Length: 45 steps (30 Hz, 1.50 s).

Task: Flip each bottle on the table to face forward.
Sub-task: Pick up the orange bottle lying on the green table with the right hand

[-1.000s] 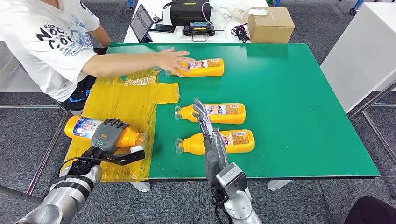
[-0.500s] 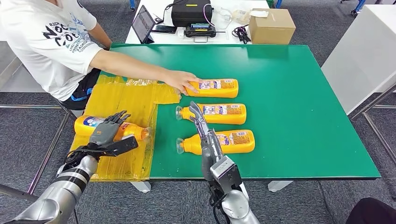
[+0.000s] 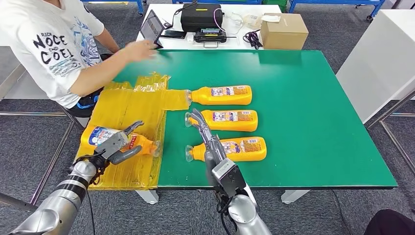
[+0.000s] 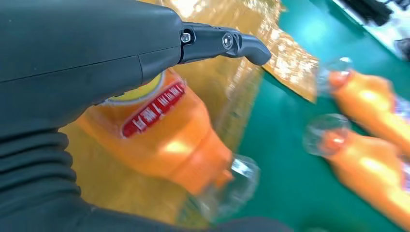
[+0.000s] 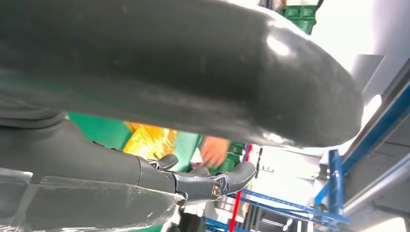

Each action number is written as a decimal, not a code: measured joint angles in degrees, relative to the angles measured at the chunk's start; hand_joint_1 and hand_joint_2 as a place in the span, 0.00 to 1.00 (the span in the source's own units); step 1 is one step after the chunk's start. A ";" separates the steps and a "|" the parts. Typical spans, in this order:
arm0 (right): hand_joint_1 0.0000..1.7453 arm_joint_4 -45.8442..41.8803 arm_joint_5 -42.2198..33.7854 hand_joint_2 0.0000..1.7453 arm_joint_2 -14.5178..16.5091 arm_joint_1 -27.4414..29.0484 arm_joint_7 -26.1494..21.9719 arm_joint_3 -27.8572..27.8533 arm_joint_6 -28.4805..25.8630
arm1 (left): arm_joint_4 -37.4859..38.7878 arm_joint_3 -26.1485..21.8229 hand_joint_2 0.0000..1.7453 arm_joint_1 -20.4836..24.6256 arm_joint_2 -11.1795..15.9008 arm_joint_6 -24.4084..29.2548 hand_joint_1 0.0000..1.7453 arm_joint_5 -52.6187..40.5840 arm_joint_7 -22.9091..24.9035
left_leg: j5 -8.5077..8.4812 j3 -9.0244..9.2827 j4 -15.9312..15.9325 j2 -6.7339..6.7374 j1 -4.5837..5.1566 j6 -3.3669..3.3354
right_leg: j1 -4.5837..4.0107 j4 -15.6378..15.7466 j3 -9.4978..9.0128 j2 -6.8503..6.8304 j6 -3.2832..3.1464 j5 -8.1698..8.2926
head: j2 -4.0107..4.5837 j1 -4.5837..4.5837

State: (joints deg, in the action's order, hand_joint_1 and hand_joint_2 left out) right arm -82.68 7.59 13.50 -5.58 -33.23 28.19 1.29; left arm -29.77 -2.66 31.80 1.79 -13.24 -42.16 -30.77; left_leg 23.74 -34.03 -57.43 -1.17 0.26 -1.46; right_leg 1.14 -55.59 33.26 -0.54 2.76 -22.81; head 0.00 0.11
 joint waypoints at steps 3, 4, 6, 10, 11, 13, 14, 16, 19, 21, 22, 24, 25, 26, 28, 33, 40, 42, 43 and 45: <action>0.00 0.83 -0.20 0.00 0.10 -0.24 0.09 -0.19 0.00 | -0.49 -0.59 0.00 -0.56 0.33 -2.16 0.00 2.03 -0.70 | 0.00 0.01 0.00 0.00 -0.01 0.01 | -0.01 0.00 -0.01 0.00 0.01 0.01 | 0.00 0.00; 0.00 1.03 -0.22 0.00 0.13 -0.30 0.09 -0.26 0.00 | -0.64 -0.69 0.00 -0.68 0.39 -2.34 0.00 2.25 -0.74 | 0.00 0.01 0.01 0.00 -0.01 0.01 | -0.01 -0.01 -0.01 0.00 0.01 0.00 | 0.00 0.00; 0.00 1.37 -0.22 0.00 0.20 -0.40 0.09 -0.39 0.00 | -0.89 -0.84 0.00 -0.85 0.45 -2.46 0.00 2.49 -0.74 | 0.00 0.00 0.01 0.01 -0.02 0.01 | -0.01 -0.01 0.00 0.00 0.01 0.00 | 0.00 0.00; 0.00 1.89 -0.22 0.00 0.25 -0.47 0.09 -0.48 -0.02 | -1.71 -1.11 0.00 -1.50 0.46 -2.66 0.00 4.93 -1.65 | 0.01 0.00 0.01 0.03 -0.02 0.02 | -0.01 -0.01 0.04 0.02 0.01 0.00 | 0.00 0.00; 0.00 1.98 -0.21 0.00 0.25 -0.47 0.09 -0.48 -0.07 | -2.24 -1.23 0.00 -1.90 0.42 -2.80 0.00 6.79 -2.26 | 0.01 -0.01 0.00 0.06 -0.02 0.03 | -0.01 -0.01 0.07 0.04 0.01 0.00 | 0.00 0.00; 0.00 2.17 -0.06 0.00 0.27 -0.46 0.09 -0.50 -0.30 | -3.97 -1.54 0.00 -3.10 0.07 -3.00 0.00 11.53 -3.28 | 0.01 -0.06 -0.01 0.11 -0.02 0.03 | -0.01 0.00 0.18 0.06 0.01 0.01 | 0.00 0.00; 0.00 2.27 0.08 0.00 0.30 -0.46 0.09 -0.51 -0.49 | -5.14 -1.69 0.00 -3.85 -0.29 -2.72 0.00 14.05 -3.66 | 0.00 -0.12 -0.02 0.13 -0.02 0.03 | -0.01 0.00 0.25 0.06 0.02 0.01 | 0.00 0.00; 0.00 2.45 0.68 0.00 0.37 -0.43 0.08 -0.52 -1.13 | -8.01 -2.22 0.00 -5.52 -1.44 -0.96 0.00 19.35 -4.33 | -0.04 -0.32 -0.04 0.13 -0.01 0.02 | -0.01 -0.01 0.46 0.06 0.03 0.04 | 0.00 0.00; 0.00 2.71 2.46 0.00 0.40 -0.42 0.34 -0.52 -3.11 | -14.24 -3.15 0.00 -8.14 -4.43 5.27 0.00 26.09 -5.87 | -0.10 -0.66 -0.07 0.14 -0.01 -0.02 | 0.00 -0.01 0.74 0.05 0.04 0.10 | 0.00 -0.02; 0.00 3.03 4.83 0.00 0.33 -0.57 1.44 -0.55 -5.47 | -19.67 -3.14 0.25 -9.95 -6.48 12.36 0.00 26.98 -7.33 | -0.11 -0.78 -0.08 0.18 0.00 -0.04 | 0.00 -0.01 0.85 0.06 0.00 0.15 | 0.00 -0.02; 0.00 3.36 6.47 0.25 0.21 -0.80 2.30 -0.63 -6.78 | -22.69 -2.93 0.50 -10.94 -7.47 16.41 0.00 26.56 -7.85 | -0.10 -0.84 -0.09 0.22 0.01 -0.04 | 0.00 -0.01 0.90 0.06 -0.01 0.17 | 0.00 -0.02; 0.00 4.54 10.31 0.75 -0.33 -1.68 4.39 -1.09 -9.08 | -29.19 -1.85 1.00 -13.08 -9.12 24.66 0.00 25.67 -8.18 | -0.09 -0.94 -0.09 0.28 0.02 -0.05 | 0.00 0.00 1.02 0.08 -0.01 0.19 | 0.00 -0.01; 0.00 5.34 12.09 1.00 -0.82 -2.30 5.32 -1.50 -9.86 | -32.58 -0.94 1.00 -14.19 -9.73 28.34 0.00 25.37 -8.19 | -0.08 -0.98 -0.10 0.28 0.02 -0.05 | 0.01 0.00 1.06 0.08 -0.01 0.19 | 0.00 0.01; 0.00 6.09 13.68 1.00 -1.43 -2.93 6.13 -2.04 -10.50 | -35.91 0.15 1.00 -15.30 -10.18 31.64 0.00 25.12 -8.20 | -0.08 -1.01 -0.10 0.27 0.03 -0.06 | 0.01 0.01 1.09 0.08 -0.01 0.18 | 0.00 0.01; 0.00 7.15 15.97 1.00 -2.88 -4.12 7.25 -3.43 -11.54 | -41.84 2.50 1.00 -17.51 -10.68 36.54 0.00 24.69 -8.20 | -0.06 -1.07 -0.10 0.25 0.03 -0.05 | 0.01 0.01 1.14 0.07 0.00 0.18 | 0.00 0.00; 0.00 7.71 17.26 1.00 -4.34 -5.25 8.09 -5.18 -12.20 | -47.02 4.87 1.00 -19.65 -10.84 39.65 0.00 24.39 -8.20 | -0.04 -1.12 -0.10 0.25 0.03 -0.04 | 0.00 0.01 1.19 0.08 0.00 0.18 | 0.00 0.00; 0.00 7.93 17.41 1.00 -4.94 -5.68 8.23 -5.85 -12.31 | -49.01 5.83 1.00 -20.44 -10.88 39.89 0.00 24.31 -8.20 | -0.04 -1.13 -0.10 0.26 0.03 -0.04 | 0.00 0.01 1.21 0.08 0.00 0.18 | 0.00 -0.01; 0.00 8.29 17.95 1.00 -5.67 -6.16 8.58 -6.57 -12.41 | -51.65 7.01 1.00 -21.36 -10.95 40.35 0.00 24.32 -8.20 | -0.04 -1.13 -0.09 0.28 0.02 -0.04 | -0.01 0.01 1.24 0.08 0.00 0.18 | 0.00 0.00; 0.00 8.79 19.60 1.00 -6.58 -6.78 10.13 -6.94 -12.04 | -53.60 8.02 1.00 -22.07 -10.97 41.00 0.00 24.83 -8.20 | -0.04 -1.14 -0.09 0.28 0.01 -0.03 | -0.02 0.01 1.25 0.09 -0.01 0.18 | 0.00 0.01; 0.00 11.86 24.54 1.00 -10.35 -9.68 15.40 -7.29 -7.87 | -56.49 9.63 1.00 -23.66 -10.95 41.64 0.00 26.33 -8.19 | -0.05 -1.15 -0.10 0.26 0.02 -0.04 | -0.01 0.00 1.24 0.08 0.00 0.19 | 0.00 0.00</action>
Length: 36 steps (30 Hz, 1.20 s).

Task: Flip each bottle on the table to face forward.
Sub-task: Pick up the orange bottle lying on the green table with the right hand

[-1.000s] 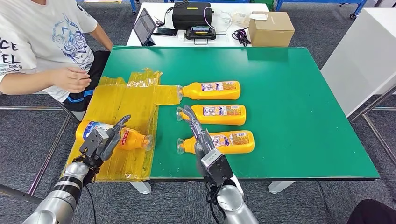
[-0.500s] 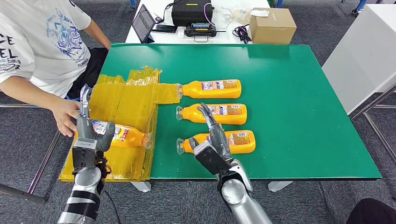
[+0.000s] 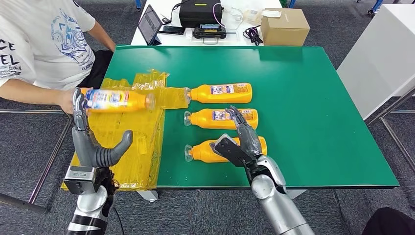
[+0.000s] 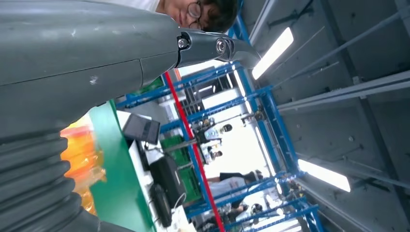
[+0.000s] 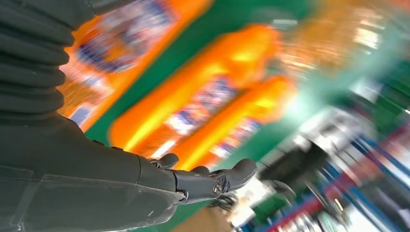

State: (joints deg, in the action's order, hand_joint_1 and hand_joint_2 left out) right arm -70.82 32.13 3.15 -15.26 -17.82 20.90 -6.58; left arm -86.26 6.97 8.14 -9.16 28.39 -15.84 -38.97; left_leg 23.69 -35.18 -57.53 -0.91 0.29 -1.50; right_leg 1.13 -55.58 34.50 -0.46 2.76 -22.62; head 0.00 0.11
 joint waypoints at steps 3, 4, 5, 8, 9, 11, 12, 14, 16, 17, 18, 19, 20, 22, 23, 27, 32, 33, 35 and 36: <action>0.00 5.04 3.13 1.00 -5.51 -3.81 4.07 -0.02 7.07 | -0.81 0.62 1.00 -1.61 -0.04 -0.25 0.00 0.69 0.01 | -0.03 -0.03 -0.02 -0.05 0.08 -0.04 | 0.07 0.01 -0.01 -0.02 0.05 0.03 | 0.00 -0.01; 0.00 6.07 2.97 1.00 -6.71 -4.27 4.18 -0.02 8.53 | -0.67 0.64 1.00 -1.87 -0.06 -0.18 0.00 0.36 0.01 | -0.03 -0.05 -0.03 -0.06 0.09 -0.05 | 0.08 0.01 0.00 -0.02 0.07 0.05 | 0.00 -0.01; 0.00 6.95 2.62 1.00 -7.78 -4.60 4.11 -0.02 9.91 | -0.40 0.72 1.00 -2.02 -0.08 -0.03 0.00 -0.02 0.02 | -0.03 -0.07 -0.04 -0.06 0.09 -0.05 | 0.08 0.01 0.02 -0.01 0.08 0.06 | 0.00 0.00; 0.00 9.23 -0.18 1.00 -10.83 -5.30 2.97 0.30 14.66 | 1.70 1.35 1.00 -1.78 -0.21 -0.33 0.00 -0.68 0.02 | -0.02 -0.11 -0.05 -0.06 0.10 -0.06 | 0.08 0.02 0.08 -0.02 0.10 0.07 | 0.00 0.03; 0.00 9.73 -1.41 1.00 -11.85 -5.45 2.38 0.59 16.44 | 2.68 1.63 1.00 -1.64 -0.34 -0.77 0.00 -0.75 0.02 | -0.02 -0.11 -0.06 -0.07 0.10 -0.06 | 0.07 0.02 0.08 -0.02 0.11 0.07 | 0.00 0.03; 0.00 10.20 -3.18 1.00 -13.76 -5.58 1.48 1.53 19.04 | 4.51 2.21 1.00 -1.38 -0.64 -1.44 0.00 -0.86 0.02 | -0.02 -0.12 -0.05 -0.05 0.08 -0.06 | 0.06 0.02 0.08 -0.01 0.11 0.06 | 0.00 0.01; 0.00 10.38 -3.61 1.00 -14.57 -5.64 1.25 2.06 19.68 | 5.26 2.50 1.00 -1.18 -0.78 -1.50 0.00 -0.94 0.02 | -0.01 -0.12 -0.05 -0.02 0.08 -0.06 | 0.06 0.02 0.08 0.00 0.11 0.07 | 0.00 0.02; 0.00 10.78 -3.87 1.00 -15.82 -5.69 1.12 2.97 20.28 | 6.41 2.96 1.00 -0.75 -1.00 -1.52 0.00 -0.96 0.02 | -0.01 -0.12 -0.04 0.01 0.08 -0.06 | 0.06 0.01 0.09 0.01 0.11 0.07 | 0.00 0.02; 0.00 11.13 -4.21 1.00 -16.68 -5.73 1.09 3.71 20.89 | 7.18 3.19 1.00 -0.49 -1.16 -1.72 0.00 -0.92 0.02 | -0.01 -0.12 -0.04 0.01 0.08 -0.07 | 0.05 0.01 0.10 0.01 0.11 0.07 | 0.00 0.03; 0.00 11.28 -4.75 1.00 -17.10 -5.79 0.99 4.07 21.55 | 7.51 3.28 1.00 -0.37 -1.23 -1.93 0.00 -0.89 0.02 | -0.01 -0.12 -0.04 0.01 0.08 -0.07 | 0.05 0.01 0.10 0.01 0.11 0.07 | 0.00 0.03; 0.00 11.38 -5.53 1.00 -17.54 -5.90 0.83 4.42 22.42 | 7.82 3.39 1.00 -0.22 -1.30 -2.20 0.00 -0.87 0.02 | -0.01 -0.12 -0.04 0.00 0.07 -0.07 | 0.06 0.01 0.10 0.01 0.11 0.07 | 0.00 0.03; 0.00 11.44 -6.43 1.00 -18.00 -6.04 0.66 4.79 23.40 | 8.14 3.53 1.00 -0.02 -1.38 -2.44 0.00 -0.84 0.02 | -0.01 -0.12 -0.04 0.00 0.07 -0.07 | 0.06 0.01 0.10 0.01 0.11 0.07 | 0.00 0.03; 0.00 11.47 -7.35 1.00 -18.52 -6.19 0.50 5.20 24.35 | 8.45 3.68 1.00 0.18 -1.50 -2.65 0.00 -0.75 0.02 | -0.01 -0.12 -0.05 -0.01 0.08 -0.07 | 0.06 0.01 0.09 0.01 0.11 0.07 | 0.00 0.03; 0.00 11.43 -8.85 1.00 -19.67 -6.44 0.42 6.17 25.76 | 9.06 3.94 1.00 0.64 -1.78 -3.01 0.00 -0.46 0.02 | -0.01 -0.12 -0.05 -0.01 0.08 -0.07 | 0.06 0.01 0.09 0.01 0.11 0.07 | 0.00 0.03; 0.00 11.36 -9.44 1.00 -20.29 -6.53 0.50 6.70 26.25 | 9.34 4.07 1.00 0.86 -1.91 -3.18 0.00 -0.33 0.02 | -0.01 -0.13 -0.05 -0.01 0.09 -0.07 | 0.07 0.01 0.09 0.01 0.12 0.08 | 0.00 0.03; 0.00 10.90 -10.39 1.00 -22.30 -6.94 1.48 8.91 27.05 | 10.23 4.58 1.00 1.52 -2.41 -3.78 0.00 -0.04 0.02 | -0.01 -0.15 -0.05 0.00 0.10 -0.07 | 0.07 0.01 0.09 0.01 0.13 0.08 | 0.00 0.03; 0.00 10.54 -10.42 1.00 -23.31 -7.23 2.06 10.56 27.11 | 10.92 4.74 1.00 1.85 -2.96 -3.85 0.00 0.24 0.02 | -0.01 -0.15 -0.05 0.00 0.08 -0.07 | 0.06 0.01 0.10 0.01 0.13 0.08 | 0.00 0.04; 0.00 10.51 -10.38 1.00 -23.42 -7.29 2.19 10.82 27.09 | 11.03 4.75 1.00 1.89 -3.03 -3.98 0.00 0.33 0.02 | -0.01 -0.15 -0.05 0.00 0.08 -0.07 | 0.05 0.01 0.10 0.01 0.13 0.08 | 0.00 0.04; 0.00 10.50 -10.01 1.00 -23.58 -7.49 2.73 11.45 26.81 | 11.26 4.77 1.00 1.95 -3.09 -4.36 0.00 0.62 0.02 | -0.01 -0.14 -0.04 0.01 0.07 -0.07 | 0.05 0.01 0.10 0.02 0.13 0.08 | 0.00 0.04; 0.00 10.51 -9.74 1.00 -23.64 -7.63 3.11 11.88 26.47 | 11.38 4.78 1.00 1.97 -3.13 -4.55 0.00 0.77 0.02 | -0.01 -0.14 -0.04 0.01 0.07 -0.07 | 0.05 0.01 0.10 0.02 0.13 0.08 | 0.00 0.04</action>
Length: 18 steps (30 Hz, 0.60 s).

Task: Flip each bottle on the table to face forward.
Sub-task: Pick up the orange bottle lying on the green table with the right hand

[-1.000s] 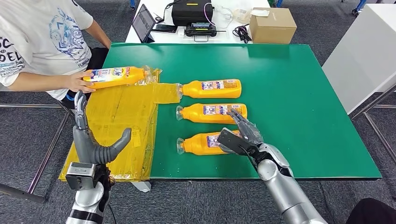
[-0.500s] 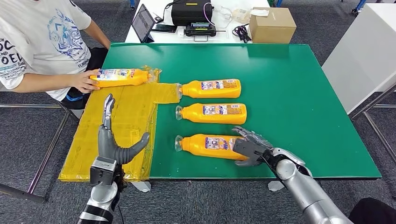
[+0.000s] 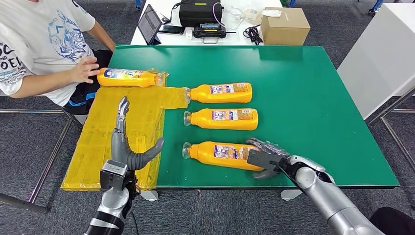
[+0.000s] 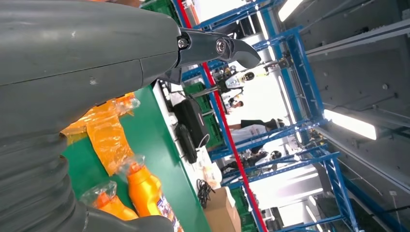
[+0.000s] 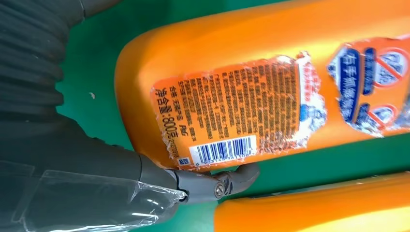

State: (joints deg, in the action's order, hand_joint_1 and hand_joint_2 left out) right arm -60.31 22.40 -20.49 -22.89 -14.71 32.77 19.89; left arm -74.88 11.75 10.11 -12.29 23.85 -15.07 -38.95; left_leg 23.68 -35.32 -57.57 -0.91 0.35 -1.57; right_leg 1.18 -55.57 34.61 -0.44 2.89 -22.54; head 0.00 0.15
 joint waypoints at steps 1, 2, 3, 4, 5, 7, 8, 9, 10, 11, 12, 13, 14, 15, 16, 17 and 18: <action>0.00 0.03 0.28 1.00 -0.01 -0.13 0.36 0.45 -0.43 | 0.12 0.01 1.00 0.01 -0.06 -0.13 0.00 0.10 0.00 | 0.00 0.00 0.00 0.00 0.00 0.00 | 0.00 0.00 0.00 0.00 0.00 0.00 | 0.00 0.00; 0.00 0.08 0.51 1.00 0.02 -0.25 0.65 0.92 -0.88 | 0.24 0.02 1.00 0.02 -0.15 -0.24 0.00 0.15 0.00 | 0.00 0.00 0.00 0.00 0.00 0.00 | 0.00 0.00 0.00 0.00 0.00 0.00 | 0.00 -0.01; 0.00 0.14 0.70 1.00 0.09 -0.38 0.85 1.40 -1.30 | 0.36 0.02 1.00 0.03 -0.25 -0.33 0.00 0.16 0.00 | 0.00 0.00 0.00 0.00 0.00 0.00 | 0.00 0.00 0.00 0.00 0.00 0.00 | 0.00 0.00; 0.00 0.22 0.86 1.00 0.17 -0.49 0.98 1.80 -1.61 | 0.48 0.03 1.00 0.04 -0.33 -0.41 0.00 0.16 0.00 | 0.00 0.00 0.00 0.00 0.00 0.00 | 0.00 0.00 -0.01 0.00 0.00 0.00 | 0.00 -0.01; 0.00 0.29 0.98 1.00 0.26 -0.61 1.07 2.16 -1.81 | 0.59 0.03 1.00 0.06 -0.39 -0.46 0.00 0.16 0.00 | 0.00 0.00 0.00 0.00 0.00 0.00 | 0.00 0.00 -0.01 0.00 0.00 0.00 | 0.00 -0.01; 0.02 0.44 1.08 1.00 0.41 -0.81 1.14 2.69 -2.03 | 0.78 0.03 1.00 0.08 -0.43 -0.53 0.00 0.16 0.00 | 0.00 0.01 0.00 0.00 0.00 0.00 | 0.01 0.00 -0.01 0.00 0.00 0.00 | 0.00 -0.01; 0.07 0.50 1.08 1.00 0.45 -0.88 1.16 2.89 -2.11 | 0.86 0.03 1.00 0.09 -0.43 -0.55 0.00 0.16 0.00 | 0.00 0.01 0.00 0.00 0.00 0.00 | 0.01 0.00 -0.01 0.00 0.00 0.00 | 0.00 -0.01; 0.24 0.55 1.08 1.00 0.50 -0.93 1.17 3.07 -2.22 | 0.94 0.03 1.00 0.10 -0.43 -0.57 0.00 0.16 0.00 | 0.00 0.01 0.00 0.00 0.00 0.00 | 0.01 0.00 -0.01 0.00 0.00 0.00 | 0.00 -0.01; 0.42 0.59 1.11 1.00 0.55 -0.96 1.19 3.23 -2.45 | 1.03 0.03 1.00 0.11 -0.43 -0.65 0.00 0.16 0.00 | 0.00 0.01 0.00 0.00 0.00 0.00 | 0.00 0.00 -0.01 0.00 0.00 0.00 | 0.00 -0.01; 0.61 0.65 1.23 1.00 0.64 -0.98 1.27 3.39 -2.84 | 1.11 0.03 1.00 0.11 -0.44 -0.79 0.00 0.16 0.00 | 0.00 0.01 0.00 0.00 0.00 0.00 | 0.00 0.00 -0.01 0.01 0.00 0.00 | 0.00 -0.01; 0.79 0.74 1.43 1.00 0.78 -0.98 1.38 3.56 -3.35 | 1.22 0.02 1.00 0.11 -0.48 -0.95 0.00 0.16 0.00 | 0.00 0.01 0.00 0.01 0.00 0.00 | 0.00 0.00 0.00 0.01 0.00 0.00 | 0.00 0.00; 0.86 0.86 1.71 1.00 0.96 -0.97 1.52 3.75 -3.98 | 1.34 0.01 1.00 0.11 -0.53 -1.13 0.00 0.16 0.00 | 0.00 0.01 0.00 0.02 0.00 0.00 | 0.00 0.00 0.00 0.02 0.00 0.00 | 0.00 -0.01; 0.91 1.03 2.06 1.00 1.21 -0.94 1.71 3.96 -4.72 | 1.49 -0.01 1.00 0.11 -0.60 -1.33 0.00 0.16 0.00 | 0.00 0.02 0.00 0.03 0.00 0.00 | 0.00 0.00 0.00 0.04 0.00 0.00 | 0.00 -0.01; 0.95 1.24 2.43 1.00 1.50 -0.88 1.86 4.21 -5.48 | 1.67 -0.02 1.00 0.11 -0.70 -1.56 0.00 0.17 0.00 | 0.00 0.03 0.00 0.05 -0.01 0.00 | 0.00 0.00 0.00 0.05 0.00 0.00 | 0.00 -0.01; 0.98 1.46 2.76 1.00 1.82 -0.81 1.98 4.46 -6.24 | 1.85 -0.04 1.00 0.11 -0.79 -1.82 0.00 0.19 0.00 | 0.00 0.03 0.00 0.06 -0.01 0.00 | -0.01 0.00 0.00 0.07 0.00 0.00 | 0.00 -0.01; 0.99 1.69 3.05 1.00 2.17 -0.69 2.07 4.69 -6.97 | 2.04 -0.05 1.00 0.11 -0.87 -2.07 0.00 0.18 0.00 | 0.00 0.04 0.00 0.07 -0.01 0.00 | -0.01 0.00 0.00 0.08 0.00 0.00 | 0.00 -0.01; 1.00 1.88 3.28 1.00 2.49 -0.53 2.10 4.87 -7.63 | 2.22 -0.06 1.00 0.11 -0.94 -2.27 0.00 0.17 0.00 | 0.00 0.05 0.00 0.08 -0.02 0.00 | -0.01 0.00 0.00 0.08 0.00 0.00 | 0.00 -0.01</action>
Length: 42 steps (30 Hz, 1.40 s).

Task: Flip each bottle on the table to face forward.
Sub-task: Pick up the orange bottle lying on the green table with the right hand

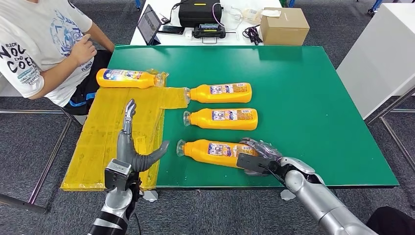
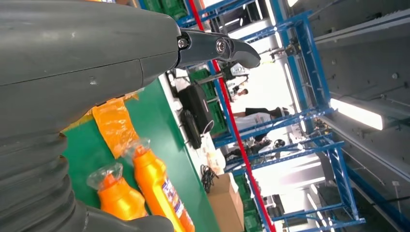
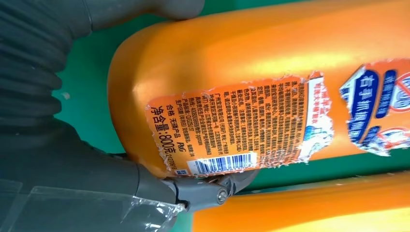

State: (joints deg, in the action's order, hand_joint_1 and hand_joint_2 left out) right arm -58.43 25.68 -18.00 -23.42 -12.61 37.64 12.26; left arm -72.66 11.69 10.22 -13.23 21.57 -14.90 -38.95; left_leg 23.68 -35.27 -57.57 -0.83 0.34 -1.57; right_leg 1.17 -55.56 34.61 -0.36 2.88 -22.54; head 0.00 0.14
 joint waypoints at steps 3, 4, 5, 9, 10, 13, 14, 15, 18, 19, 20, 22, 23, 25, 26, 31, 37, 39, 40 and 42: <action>1.00 0.41 0.65 1.00 0.96 0.72 0.04 0.12 -1.93 | 0.57 -0.05 1.00 -0.02 -0.26 -0.96 0.00 0.15 0.00 | 0.00 0.02 0.00 0.01 -0.01 0.00 | -0.01 0.00 -0.01 0.01 0.00 0.00 | 0.00 0.00; 1.00 0.53 0.93 1.00 1.27 0.97 0.06 0.11 -2.50 | 0.82 -0.06 1.00 -0.02 -0.39 -1.48 0.00 0.30 0.00 | 0.00 0.02 0.00 0.02 -0.01 0.00 | -0.01 0.00 -0.01 0.01 0.00 0.00 | 0.00 -0.01; 1.00 0.62 1.23 1.00 1.56 1.22 0.05 0.08 -2.94 | 1.13 -0.07 1.00 -0.04 -0.55 -1.95 0.00 0.42 0.00 | 0.00 0.04 0.00 0.04 -0.01 0.00 | -0.01 0.00 -0.02 0.02 0.00 0.00 | 0.00 -0.01; 1.00 0.83 2.16 1.00 2.65 2.15 -0.25 -0.17 -4.07 | 2.56 -0.01 1.00 -0.17 -1.19 -3.09 0.00 0.64 0.00 | 0.04 0.12 0.00 0.19 -0.01 0.00 | 0.00 0.01 -0.05 0.11 -0.01 0.00 | 0.00 -0.01; 1.00 0.84 2.37 1.00 2.84 2.35 -0.34 -0.29 -4.28 | 2.81 0.03 1.00 -0.21 -1.29 -3.17 0.00 0.83 0.00 | 0.05 0.14 0.00 0.23 -0.01 0.00 | 0.00 0.01 -0.06 0.14 -0.01 0.00 | 0.00 -0.01; 1.00 0.80 2.75 1.00 3.26 2.91 -0.75 -0.84 -4.77 | 3.31 0.09 1.00 -0.25 -1.44 -3.72 0.00 1.55 0.00 | 0.07 0.22 0.00 0.28 -0.01 0.01 | -0.01 0.01 -0.11 0.15 -0.01 0.00 | 0.00 0.00; 1.00 0.66 2.70 1.00 3.38 3.22 -1.24 -1.16 -5.03 | 3.45 0.07 1.00 -0.25 -1.48 -4.03 0.00 1.78 0.00 | 0.08 0.24 0.00 0.28 -0.01 0.01 | -0.01 0.01 -0.13 0.15 -0.01 0.00 | 0.00 0.00; 1.00 0.35 2.52 1.00 3.50 3.73 -1.91 -1.60 -5.44 | 3.57 0.03 1.00 -0.28 -1.55 -4.41 0.00 2.06 0.00 | 0.08 0.25 0.01 0.26 -0.01 0.01 | -0.01 0.02 -0.16 0.15 -0.01 0.00 | 0.00 0.00; 1.00 -1.67 1.87 1.00 3.97 6.21 -3.63 -3.49 -7.00 | 3.72 -0.09 1.00 -0.59 -1.72 -5.49 0.00 2.85 0.00 | 0.08 0.22 0.02 0.23 -0.01 0.01 | -0.02 0.01 -0.17 0.14 -0.01 -0.01 | 0.00 -0.01; 1.00 -2.37 1.79 1.00 4.13 6.99 -3.82 -4.07 -7.28 | 3.72 -0.12 1.00 -0.72 -1.73 -5.70 0.00 2.96 0.00 | 0.08 0.21 0.02 0.25 -0.01 0.01 | -0.02 0.01 -0.16 0.15 -0.01 -0.01 | 0.00 0.00; 1.00 -2.93 1.76 1.00 4.27 7.61 -3.91 -4.52 -7.44 | 3.72 -0.13 1.00 -0.82 -1.74 -5.82 0.00 2.98 0.00 | 0.08 0.21 0.02 0.26 -0.01 0.01 | -0.02 0.01 -0.15 0.15 -0.01 -0.01 | 0.00 0.00; 1.00 -3.77 1.75 1.00 4.43 8.47 -4.02 -5.21 -7.57 | 3.72 -0.16 1.00 -0.93 -1.78 -5.94 0.00 2.99 0.00 | 0.08 0.20 0.02 0.26 -0.01 0.00 | -0.01 0.01 -0.14 0.15 -0.01 -0.01 | 0.00 0.00; 1.00 -4.08 1.84 1.00 4.50 8.76 -4.02 -5.47 -7.75 | 3.72 -0.19 1.00 -0.96 -1.80 -5.94 0.00 2.99 0.00 | 0.08 0.19 0.02 0.25 -0.01 0.00 | -0.01 0.01 -0.14 0.15 -0.01 -0.01 | 0.00 -0.01; 1.00 -4.76 2.82 1.00 4.77 9.37 -4.02 -6.02 -8.99 | 3.71 -0.28 1.00 -1.07 -1.84 -5.76 0.00 3.03 0.00 | 0.08 0.18 0.02 0.24 0.00 0.00 | 0.00 0.01 -0.14 0.14 -0.01 -0.01 | 0.00 -0.01; 1.00 -5.42 3.80 1.00 5.11 9.92 -4.07 -6.42 -10.13 | 3.64 -0.42 1.00 -1.23 -1.85 -5.66 0.00 3.15 0.02 | 0.08 0.16 0.02 0.23 0.00 0.00 | 0.00 0.01 -0.14 0.14 -0.01 -0.01 | 0.00 -0.01; 1.00 -14.14 6.33 1.00 8.29 15.31 -6.22 -10.30 -15.04 | 1.76 -2.59 1.00 -3.56 -1.88 -5.97 0.00 5.05 0.19 | 0.08 -0.01 0.02 0.26 -0.01 0.00 | -0.02 -0.01 0.05 0.15 -0.02 -0.01 | 0.00 0.00; 1.00 -25.46 6.21 1.00 12.96 20.30 -7.32 -15.31 -18.57 | -3.38 -6.02 1.00 -7.04 -2.37 -4.62 0.00 6.08 0.07 | 0.10 -0.13 0.04 0.21 -0.05 0.03 | -0.05 -0.01 0.19 0.14 -0.05 -0.07 | 0.00 -0.01; 1.00 -27.28 5.67 1.00 13.83 21.35 -7.68 -16.58 -19.33 | -5.23 -6.67 1.00 -8.09 -2.60 -3.28 0.00 6.66 0.03 | 0.10 -0.15 0.04 0.22 -0.04 0.02 | -0.03 -0.01 0.19 0.14 -0.04 -0.06 | 0.00 -0.02; 1.00 -28.13 5.36 1.00 14.34 21.98 -7.86 -17.36 -19.92 | -6.62 -6.92 1.00 -8.81 -2.76 -1.86 0.00 7.29 0.02 | 0.10 -0.16 0.04 0.23 -0.03 0.02 | -0.01 0.00 0.20 0.14 -0.04 -0.06 | 0.00 -0.02; 1.00 -29.71 5.23 1.00 15.47 23.32 -7.97 -19.02 -21.27 | -10.45 -7.26 1.00 -10.54 -3.13 1.96 0.00 9.21 0.00 | 0.11 -0.17 0.03 0.25 0.00 0.01 | 0.01 0.00 0.22 0.15 -0.03 -0.05 | 0.00 -0.02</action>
State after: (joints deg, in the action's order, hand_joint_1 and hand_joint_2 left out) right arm -88.14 30.92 -2.53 -0.10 -20.58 18.62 -9.00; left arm -83.11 4.43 -0.32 -16.36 23.53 -5.68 -38.95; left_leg 23.80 -35.44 -57.53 -0.58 0.33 -1.56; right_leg 1.18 -55.57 34.82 -0.22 2.85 -22.59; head 0.00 0.12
